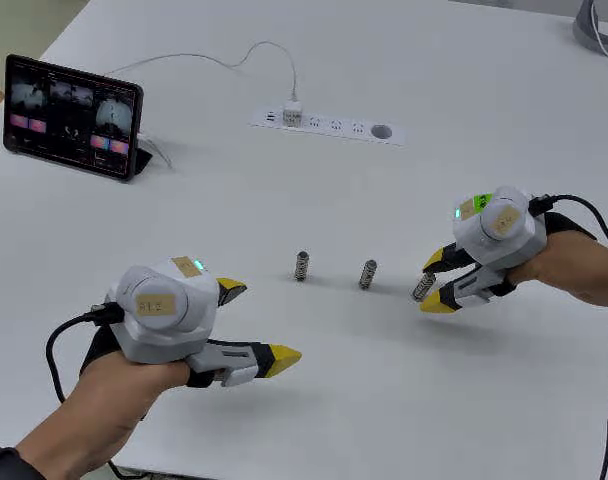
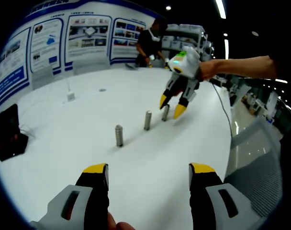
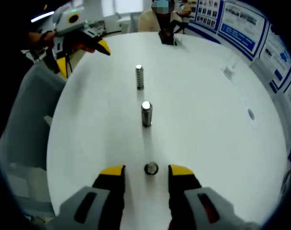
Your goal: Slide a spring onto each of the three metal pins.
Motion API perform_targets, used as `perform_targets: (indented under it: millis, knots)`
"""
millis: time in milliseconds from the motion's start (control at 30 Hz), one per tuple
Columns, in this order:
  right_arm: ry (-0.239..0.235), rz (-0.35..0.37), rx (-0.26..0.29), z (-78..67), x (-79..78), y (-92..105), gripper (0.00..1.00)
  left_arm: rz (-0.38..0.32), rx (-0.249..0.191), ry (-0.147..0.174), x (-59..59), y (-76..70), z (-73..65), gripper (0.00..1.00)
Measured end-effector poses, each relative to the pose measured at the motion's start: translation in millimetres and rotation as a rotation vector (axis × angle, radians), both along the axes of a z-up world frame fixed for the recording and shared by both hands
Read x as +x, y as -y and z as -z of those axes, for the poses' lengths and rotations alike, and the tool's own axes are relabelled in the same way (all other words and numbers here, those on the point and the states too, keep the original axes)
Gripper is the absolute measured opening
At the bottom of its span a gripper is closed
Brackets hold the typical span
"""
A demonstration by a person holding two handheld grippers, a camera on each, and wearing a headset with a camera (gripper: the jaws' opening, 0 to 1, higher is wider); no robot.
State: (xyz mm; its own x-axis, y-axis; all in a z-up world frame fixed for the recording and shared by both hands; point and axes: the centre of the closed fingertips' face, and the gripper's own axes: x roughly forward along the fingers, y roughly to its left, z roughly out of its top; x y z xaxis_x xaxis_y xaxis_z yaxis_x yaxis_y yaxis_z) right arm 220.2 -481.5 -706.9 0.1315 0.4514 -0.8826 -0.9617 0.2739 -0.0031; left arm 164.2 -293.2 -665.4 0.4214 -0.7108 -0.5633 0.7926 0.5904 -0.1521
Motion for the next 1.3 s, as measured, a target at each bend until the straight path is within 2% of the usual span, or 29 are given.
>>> perform_targets:
  millis: [500,700,900,1033,1300]
  knots:
    - [0.015,0.098,0.036,-9.9,-5.2,13.0,0.45,0.005,-0.003,0.006,2.0,3.6,-4.9,0.7]
    - [0.023,0.174,0.102,-16.3,-5.6,12.8,0.46,-0.006,-0.003,0.011,4.9,1.8,-7.8,0.71]
    - [0.044,0.292,0.199,-25.3,-0.3,13.9,0.48,-0.021,-0.006,0.011,6.1,-0.7,-9.9,0.7]
    - [0.041,0.332,0.25,-31.1,-3.5,11.7,0.52,-0.039,0.003,0.003,7.9,-4.9,-8.4,0.72]
    - [0.04,0.405,0.335,-37.1,-10.6,6.9,0.57,-0.062,-0.013,0.005,12.6,-7.7,-12.3,0.72]
